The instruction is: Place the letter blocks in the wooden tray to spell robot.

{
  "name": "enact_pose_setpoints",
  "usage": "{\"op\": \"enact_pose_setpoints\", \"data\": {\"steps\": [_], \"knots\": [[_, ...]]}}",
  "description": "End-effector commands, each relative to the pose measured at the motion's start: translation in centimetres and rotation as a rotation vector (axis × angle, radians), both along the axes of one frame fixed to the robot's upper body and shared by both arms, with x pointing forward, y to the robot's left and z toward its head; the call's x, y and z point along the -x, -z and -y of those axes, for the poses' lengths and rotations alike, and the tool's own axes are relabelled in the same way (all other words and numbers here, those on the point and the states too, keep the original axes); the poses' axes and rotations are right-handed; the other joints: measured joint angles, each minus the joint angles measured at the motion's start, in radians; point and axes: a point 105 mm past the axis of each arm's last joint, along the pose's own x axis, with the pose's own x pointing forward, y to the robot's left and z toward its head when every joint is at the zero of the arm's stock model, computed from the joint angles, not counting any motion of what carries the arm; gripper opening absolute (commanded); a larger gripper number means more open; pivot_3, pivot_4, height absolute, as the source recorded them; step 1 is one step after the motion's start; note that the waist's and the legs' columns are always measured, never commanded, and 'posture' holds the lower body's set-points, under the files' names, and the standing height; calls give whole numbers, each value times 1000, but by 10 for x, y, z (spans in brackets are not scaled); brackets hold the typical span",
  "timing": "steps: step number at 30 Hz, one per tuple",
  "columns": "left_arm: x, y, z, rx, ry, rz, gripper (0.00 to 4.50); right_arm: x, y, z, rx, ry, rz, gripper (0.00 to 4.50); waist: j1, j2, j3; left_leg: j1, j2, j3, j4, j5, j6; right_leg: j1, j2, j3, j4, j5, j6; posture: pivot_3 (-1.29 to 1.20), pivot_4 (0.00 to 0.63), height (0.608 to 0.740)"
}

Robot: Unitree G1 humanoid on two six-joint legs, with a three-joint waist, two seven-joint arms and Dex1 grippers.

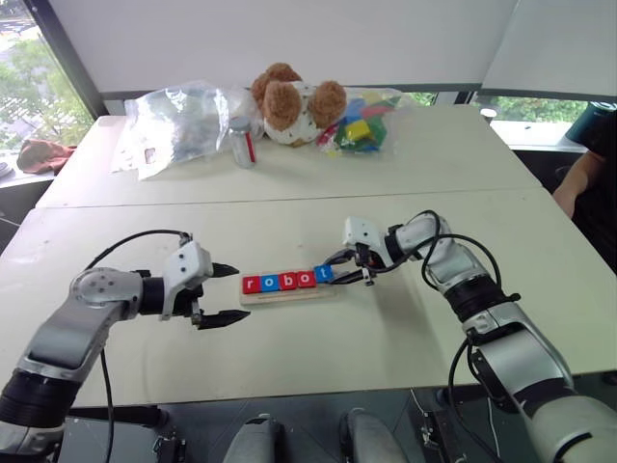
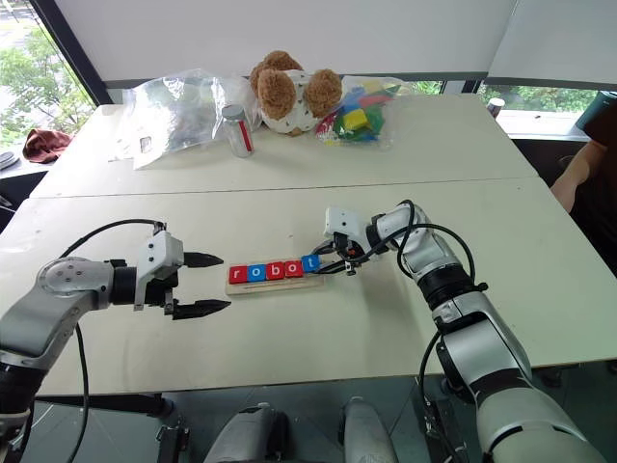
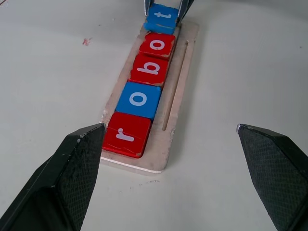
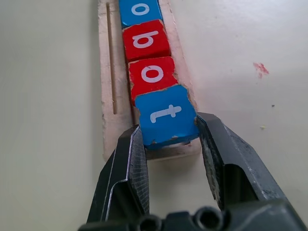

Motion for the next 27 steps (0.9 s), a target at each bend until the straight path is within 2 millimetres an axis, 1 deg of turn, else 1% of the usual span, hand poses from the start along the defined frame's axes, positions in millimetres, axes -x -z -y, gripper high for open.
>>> {"op": "enact_pose_setpoints", "data": {"steps": [1, 7, 12, 17, 20, 27], "knots": [[-2, -7, 2, -2, 10, 40, 4500, 3, -10, -7, -14, -40, 38, 1104, 0, 0, 0, 0, 0, 0, 0, 0, 0, 0, 0, 0, 0, 0, 0, 0, 150, 740], [-3, -7, 4, 3, 7, 48, 4500, 5, -2, -7, 4, -45, 37, 1104, 0, 0, 0, 0, 0, 0, 0, 0, 0, 0, 0, 0, 0, 0, 0, 0, 150, 740], [-3, -6, 5, 6, 4, 50, 4500, 2, -3, -6, -1, -31, 42, 1104, -1, 0, 0, 0, 0, 0, 0, 0, 0, 0, 0, 0, 0, 0, 0, 0, 150, 740], [-3, -6, 5, 9, 1, 48, 4500, -4, -22, -6, -73, 3, 41, 1104, 0, 0, 0, 0, 0, 0, 0, 0, 0, 0, 0, 0, 0, 0, 0, 0, 150, 740], [-3, -5, 5, 9, 1, 47, 4500, -2, -27, -5, -85, -1, 42, 1104, 0, 0, 0, 0, 0, 0, 0, 0, 0, 0, 0, 0, 0, 0, 0, 0, 150, 740], [-5, -6, 8, 13, 7, 52, 4500, 1, -14, 5, -40, 10, 41, 1104, 1, 0, 0, 0, 0, 0, 0, 0, 0, 0, 0, 0, 0, 0, 0, 0, 150, 740]]}}
